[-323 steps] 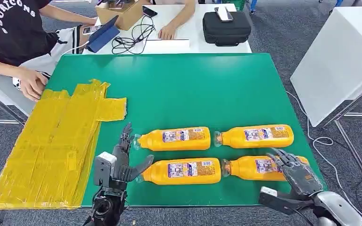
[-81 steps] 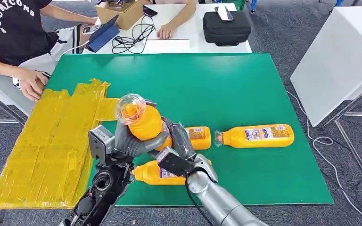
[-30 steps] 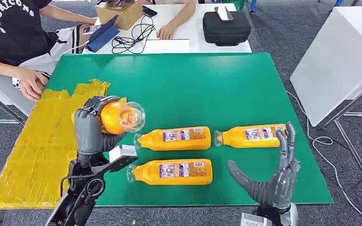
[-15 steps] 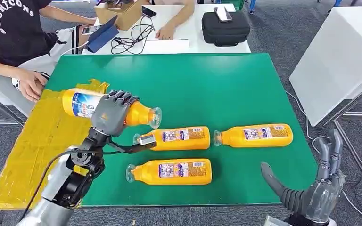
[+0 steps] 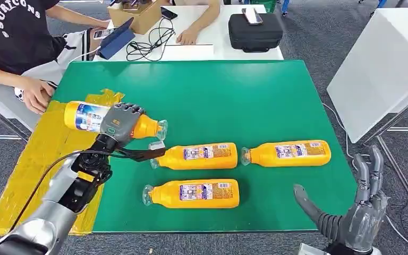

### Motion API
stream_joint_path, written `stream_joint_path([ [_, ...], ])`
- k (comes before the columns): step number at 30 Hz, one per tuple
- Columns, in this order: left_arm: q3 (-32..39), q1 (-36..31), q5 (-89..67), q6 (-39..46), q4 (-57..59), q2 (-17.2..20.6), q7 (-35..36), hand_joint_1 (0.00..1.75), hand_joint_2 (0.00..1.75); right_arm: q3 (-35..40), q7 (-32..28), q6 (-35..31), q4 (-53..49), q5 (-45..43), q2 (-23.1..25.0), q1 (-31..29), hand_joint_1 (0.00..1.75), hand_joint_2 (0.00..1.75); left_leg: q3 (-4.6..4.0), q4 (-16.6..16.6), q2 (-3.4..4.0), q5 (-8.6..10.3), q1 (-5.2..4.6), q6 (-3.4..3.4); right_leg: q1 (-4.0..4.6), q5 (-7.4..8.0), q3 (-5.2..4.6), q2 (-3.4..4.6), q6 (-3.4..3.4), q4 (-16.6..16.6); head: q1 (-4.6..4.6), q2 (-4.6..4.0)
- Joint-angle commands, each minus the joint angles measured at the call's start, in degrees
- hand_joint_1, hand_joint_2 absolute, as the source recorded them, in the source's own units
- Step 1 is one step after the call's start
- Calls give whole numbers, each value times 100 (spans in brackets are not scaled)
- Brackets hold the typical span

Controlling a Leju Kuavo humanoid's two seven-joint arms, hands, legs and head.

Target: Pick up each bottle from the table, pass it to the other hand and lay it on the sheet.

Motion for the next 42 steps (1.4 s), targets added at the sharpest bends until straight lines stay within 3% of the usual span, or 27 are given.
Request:
stream_joint_path([
  [1,135,-504,-17,-223,1106,-84,267,175,175,-379,-48,275,120,-163,-16,-150,0,175,12,0,0,-7,4,-4,4,-5,16,-5,4,-6,2,0],
  [7,140,-1282,-17,-760,2025,-472,589,175,175,-853,82,537,54,-305,35,-117,0,175,1,11,-21,-6,11,-5,9,-8,13,-29,4,-1,0,0],
  [10,98,-1574,-17,-726,2426,-612,681,175,175,-942,117,614,-163,-188,347,115,0,175,2,15,-40,-7,13,-7,11,-13,20,-47,5,-2,2,0],
  [42,269,-1944,-17,-1015,3430,-598,951,175,175,-779,230,656,-119,66,605,188,0,175,10,5,3,-11,8,-7,8,-6,15,-6,4,-4,0,0],
])
